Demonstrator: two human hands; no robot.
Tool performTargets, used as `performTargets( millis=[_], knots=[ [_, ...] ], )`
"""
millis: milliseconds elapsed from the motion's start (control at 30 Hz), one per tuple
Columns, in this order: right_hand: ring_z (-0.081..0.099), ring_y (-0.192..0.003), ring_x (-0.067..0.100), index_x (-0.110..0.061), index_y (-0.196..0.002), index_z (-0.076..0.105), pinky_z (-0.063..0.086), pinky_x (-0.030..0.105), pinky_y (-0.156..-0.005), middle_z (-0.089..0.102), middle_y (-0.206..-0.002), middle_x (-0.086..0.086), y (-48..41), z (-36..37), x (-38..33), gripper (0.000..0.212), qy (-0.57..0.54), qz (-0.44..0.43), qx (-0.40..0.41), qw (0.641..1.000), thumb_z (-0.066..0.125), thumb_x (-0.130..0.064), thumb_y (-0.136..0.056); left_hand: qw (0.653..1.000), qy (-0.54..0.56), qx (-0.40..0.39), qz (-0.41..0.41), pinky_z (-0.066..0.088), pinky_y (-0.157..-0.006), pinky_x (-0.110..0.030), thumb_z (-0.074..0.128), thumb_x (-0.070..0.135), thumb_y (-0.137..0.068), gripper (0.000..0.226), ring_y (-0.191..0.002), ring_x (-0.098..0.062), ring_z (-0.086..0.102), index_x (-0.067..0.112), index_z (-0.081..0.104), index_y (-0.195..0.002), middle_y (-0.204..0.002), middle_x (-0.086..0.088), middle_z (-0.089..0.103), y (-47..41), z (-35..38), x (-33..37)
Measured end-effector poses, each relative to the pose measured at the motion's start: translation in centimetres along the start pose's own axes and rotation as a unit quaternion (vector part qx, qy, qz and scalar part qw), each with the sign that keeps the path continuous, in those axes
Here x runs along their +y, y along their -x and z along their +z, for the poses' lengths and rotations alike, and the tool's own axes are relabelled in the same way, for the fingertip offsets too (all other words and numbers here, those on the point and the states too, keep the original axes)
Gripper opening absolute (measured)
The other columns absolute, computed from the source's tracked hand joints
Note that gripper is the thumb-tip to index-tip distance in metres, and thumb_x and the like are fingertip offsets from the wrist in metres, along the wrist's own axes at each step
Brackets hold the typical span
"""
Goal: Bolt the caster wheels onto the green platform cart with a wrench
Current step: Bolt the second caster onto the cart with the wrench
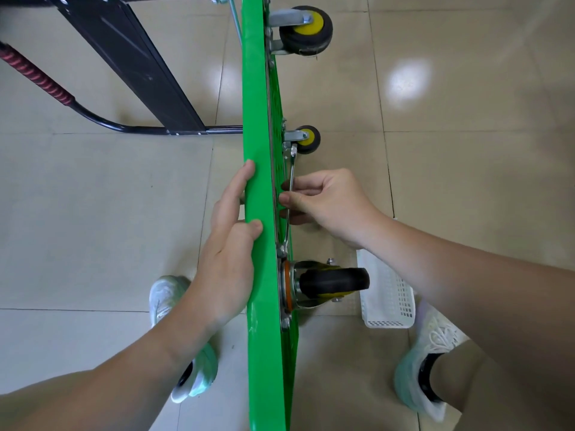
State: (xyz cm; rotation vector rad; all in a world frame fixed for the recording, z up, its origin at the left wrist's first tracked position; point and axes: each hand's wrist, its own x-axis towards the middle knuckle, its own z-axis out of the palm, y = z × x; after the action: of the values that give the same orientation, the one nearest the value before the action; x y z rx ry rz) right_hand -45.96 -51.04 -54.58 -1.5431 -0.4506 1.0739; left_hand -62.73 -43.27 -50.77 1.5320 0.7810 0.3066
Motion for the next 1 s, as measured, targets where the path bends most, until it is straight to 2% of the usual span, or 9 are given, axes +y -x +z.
performTargets(
  millis=[67, 233, 333, 400, 500, 600, 733, 833, 1000],
  knots=[
    [0.075, -0.080, 0.022, -0.007, -0.098, 0.075, 0.059, 0.027, -0.068, 0.077, -0.089, 0.011, -1.0, -0.4, 0.6, 0.012, -0.004, 0.055, -0.005, 0.998, 0.074, -0.010, -0.087, 1.000, -0.006, -0.003, 0.008, 0.040, -0.115, -0.057, 0.043, 0.041, -0.072, 0.072, -0.140, -0.019, 0.050, 0.072, 0.041, -0.137, -0.155, 0.014, 0.042, 0.1, 0.0, 0.1],
    [0.073, -0.079, 0.029, 0.006, -0.104, 0.068, 0.062, 0.031, -0.071, 0.074, -0.095, 0.025, -2.6, -0.9, 2.7, 0.031, -0.044, 0.191, -0.020, 0.980, 0.077, -0.014, -0.083, 0.999, -0.030, -0.020, 0.009, 0.041, -0.114, -0.055, 0.040, 0.046, -0.073, 0.070, -0.137, -0.014, 0.051, 0.077, 0.036, -0.135, -0.148, 0.024, 0.042, 0.2, -0.2, 0.3],
    [0.074, -0.073, 0.026, 0.009, -0.106, 0.066, 0.060, 0.028, -0.063, 0.073, -0.094, 0.025, -3.0, -0.9, 3.5, 0.031, -0.087, 0.224, -0.036, 0.970, 0.075, -0.010, -0.084, 0.999, -0.035, -0.023, 0.011, 0.038, -0.116, -0.052, 0.040, 0.046, -0.072, 0.070, -0.141, -0.011, 0.046, 0.078, 0.035, -0.134, -0.148, 0.026, 0.040, 0.2, -0.3, 0.4],
    [0.073, -0.071, 0.026, 0.009, -0.106, 0.066, 0.060, 0.028, -0.062, 0.072, -0.095, 0.027, -3.2, -0.9, 3.7, 0.029, -0.095, 0.225, -0.024, 0.970, 0.074, -0.010, -0.085, 0.999, -0.031, -0.024, 0.009, 0.039, -0.116, -0.053, 0.040, 0.046, -0.071, 0.071, -0.141, -0.015, 0.046, 0.077, 0.036, -0.135, -0.149, 0.025, 0.040, 0.1, -0.3, 0.3],
    [0.072, -0.078, 0.031, 0.003, -0.099, 0.069, 0.063, 0.034, -0.072, 0.072, -0.094, 0.026, -3.6, -1.6, 2.8, 0.018, -0.079, 0.187, 0.030, 0.979, 0.073, -0.010, -0.088, 0.999, -0.027, -0.024, 0.006, 0.040, -0.114, -0.055, 0.041, 0.042, -0.072, 0.072, -0.141, -0.019, 0.046, 0.074, 0.036, -0.137, -0.149, 0.023, 0.041, 0.1, -0.2, 0.3],
    [0.074, -0.078, 0.028, -0.005, -0.089, 0.071, 0.061, 0.031, -0.069, 0.074, -0.082, 0.014, -3.3, -2.3, 0.2, 0.002, -0.067, 0.103, 0.071, 0.990, 0.070, -0.006, -0.090, 0.999, -0.021, -0.025, 0.004, 0.040, -0.115, -0.055, 0.042, 0.039, -0.074, 0.073, -0.142, -0.016, 0.045, 0.073, 0.037, -0.138, -0.150, 0.024, 0.040, 0.0, -0.3, 0.2],
    [0.075, -0.081, 0.022, -0.009, -0.096, 0.072, 0.061, 0.029, -0.069, 0.077, -0.083, 0.007, -1.1, -1.6, -3.3, 0.014, -0.070, 0.009, 0.045, 0.997, 0.072, 0.000, -0.086, 0.999, -0.023, -0.024, 0.010, 0.038, -0.117, -0.056, 0.041, 0.041, -0.074, 0.072, -0.144, -0.016, 0.043, 0.073, 0.036, -0.139, -0.152, 0.021, 0.040, -0.1, -0.4, 0.1],
    [0.074, -0.077, 0.013, -0.015, -0.090, 0.073, 0.060, 0.024, -0.067, 0.077, -0.079, 0.003, 1.7, -0.9, -4.4, 0.020, -0.055, -0.034, 0.016, 0.998, 0.075, 0.003, -0.081, 0.999, -0.019, -0.022, 0.012, 0.038, -0.116, -0.055, 0.041, 0.041, -0.076, 0.071, -0.142, -0.016, 0.046, 0.073, 0.036, -0.139, -0.152, 0.019, 0.040, 0.0, -0.4, 0.1],
    [0.073, -0.077, 0.011, -0.009, -0.089, 0.074, 0.058, 0.021, -0.074, 0.077, -0.079, 0.002, 5.0, -0.5, -4.2, 0.026, -0.045, -0.076, -0.035, 0.995, 0.077, 0.010, -0.072, 1.000, -0.020, -0.011, 0.015, 0.036, -0.119, -0.051, 0.040, 0.040, -0.076, 0.069, -0.144, -0.011, 0.044, 0.074, 0.038, -0.136, -0.156, 0.015, 0.040, 0.1, -0.2, 0.2]
  ],
)
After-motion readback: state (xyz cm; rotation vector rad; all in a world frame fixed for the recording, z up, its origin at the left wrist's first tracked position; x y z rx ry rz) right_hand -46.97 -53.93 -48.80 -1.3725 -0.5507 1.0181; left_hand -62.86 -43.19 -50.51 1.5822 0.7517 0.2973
